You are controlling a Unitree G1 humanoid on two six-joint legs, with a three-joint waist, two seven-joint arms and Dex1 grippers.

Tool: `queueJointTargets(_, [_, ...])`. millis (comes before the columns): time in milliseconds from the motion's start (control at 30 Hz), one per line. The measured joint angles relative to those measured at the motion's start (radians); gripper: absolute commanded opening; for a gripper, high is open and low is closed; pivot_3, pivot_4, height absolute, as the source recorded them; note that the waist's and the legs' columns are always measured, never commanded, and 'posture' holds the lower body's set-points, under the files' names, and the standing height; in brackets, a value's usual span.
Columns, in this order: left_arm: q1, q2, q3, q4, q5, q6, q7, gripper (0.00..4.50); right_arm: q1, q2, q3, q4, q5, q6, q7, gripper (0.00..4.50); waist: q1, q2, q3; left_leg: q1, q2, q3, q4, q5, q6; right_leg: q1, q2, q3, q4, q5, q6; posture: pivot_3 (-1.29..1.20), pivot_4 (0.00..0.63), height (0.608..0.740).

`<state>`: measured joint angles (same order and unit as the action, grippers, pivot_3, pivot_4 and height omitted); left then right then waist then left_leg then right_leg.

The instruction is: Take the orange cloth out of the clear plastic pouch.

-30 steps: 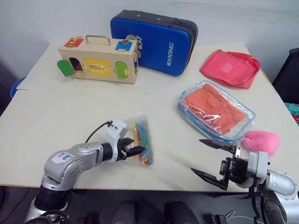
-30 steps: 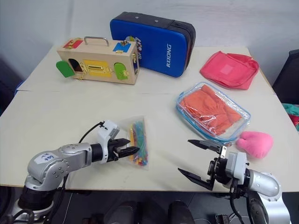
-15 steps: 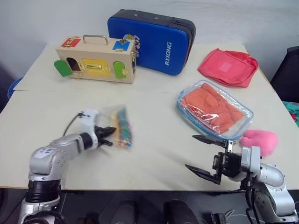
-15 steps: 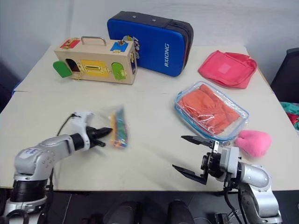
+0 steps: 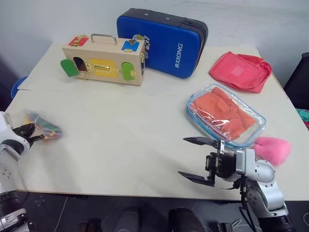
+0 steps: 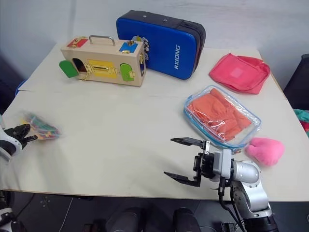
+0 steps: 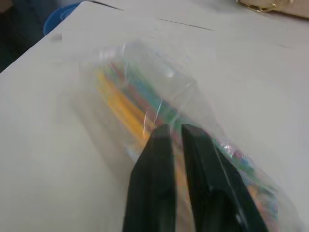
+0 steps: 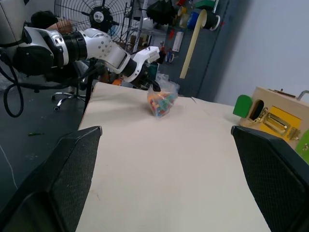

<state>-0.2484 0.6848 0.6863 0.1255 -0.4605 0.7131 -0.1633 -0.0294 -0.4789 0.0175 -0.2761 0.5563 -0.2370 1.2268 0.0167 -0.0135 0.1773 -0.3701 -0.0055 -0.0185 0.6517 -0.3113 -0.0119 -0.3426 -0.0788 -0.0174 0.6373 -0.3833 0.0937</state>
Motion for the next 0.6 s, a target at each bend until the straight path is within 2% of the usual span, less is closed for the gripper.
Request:
queueJointTargets(100, [0.0, 0.005, -0.013, -0.012, 0.016, -0.039, -0.012, 2.13, 0.002, -0.018, -0.007, 0.022, -0.013, 0.003, -0.018, 4.5, -0.003, 0.0, 0.0, 0.0, 0.0, 0.0, 0.0, 0.0, 0.0, 0.0, 0.0, 0.0, 0.0, 0.0, 0.0, 0.0, 0.15, 0.74])
queueJointTargets(167, [0.002, 0.018, -0.044, -0.049, 0.021, -0.082, -0.064, 2.78, 0.008, -0.049, -0.046, 0.025, -0.045, 0.057, -0.091, 4.5, -0.001, -0.001, 0.0, 0.0, 0.0, 0.0, -0.001, 0.0, 0.0, 0.0, 0.0, 0.0, 0.0, 0.0, 0.0, 0.0, 0.15, 0.74])
queueJointTargets(267, [0.004, 0.028, -0.07, -0.13, -0.003, -0.19, -0.202, 2.78, 0.014, -0.102, -0.113, -0.003, -0.112, 0.214, -0.272, 4.5, -0.003, 0.0, 0.0, -0.001, 0.0, 0.001, -0.001, 0.0, -0.001, -0.001, 0.0, 0.001, -0.001, 0.0, 0.0, 0.0, 0.15, 0.74])
queueJointTargets(367, [0.037, 0.037, -0.108, -0.222, -0.042, -0.336, -0.411, 3.38, -0.011, -0.156, -0.123, -0.052, -0.241, 0.416, -0.458, 4.5, -0.012, 0.001, 0.0, 0.0, 0.0, 0.001, -0.002, 0.0, -0.001, -0.001, 0.0, 0.001, -0.001, 0.0, -0.001, 0.0, 0.15, 0.74])
queueJointTargets(433, [0.104, 0.092, -0.2, -0.265, -0.024, -0.405, -0.559, 3.9, -0.071, -0.159, -0.101, -0.057, -0.324, 0.549, -0.565, 4.5, -0.028, 0.002, 0.0, 0.001, 0.0, 0.002, -0.004, 0.001, -0.002, -0.002, 0.0, 0.002, -0.001, 0.0, -0.001, 0.0, 0.15, 0.74])
queueJointTargets(500, [0.147, 0.106, -0.289, -0.278, 0.003, -0.461, -0.659, 4.47, -0.128, -0.156, -0.072, -0.045, -0.378, 0.63, -0.626, 4.5, -0.037, 0.007, 0.001, 0.0, 0.0, 0.003, -0.005, 0.001, -0.002, -0.002, 0.0, 0.002, -0.001, 0.0, -0.001, 0.0, 0.15, 0.74])
queueJointTargets(567, [0.171, 0.101, -0.385, -0.283, 0.016, -0.518, -0.761, 4.47, -0.213, -0.131, -0.014, -0.004, -0.437, 0.713, -0.685, 4.5, -0.045, 0.008, 0.001, -0.001, 0.001, 0.002, -0.005, 0.001, -0.002, -0.004, 0.001, 0.002, 0.0, -0.001, -0.001, 0.0, 0.15, 0.74])
queueJointTargets(600, [0.176, 0.1, -0.421, -0.29, 0.014, -0.527, -0.799, 4.49, -0.245, -0.12, 0.018, 0.023, -0.466, 0.734, -0.707, 4.32, -0.046, 0.007, 0.001, -0.002, 0.001, 0.002, -0.005, 0.001, -0.002, -0.005, 0.001, 0.002, 0.001, -0.001, -0.002, 0.0, 0.15, 0.74])
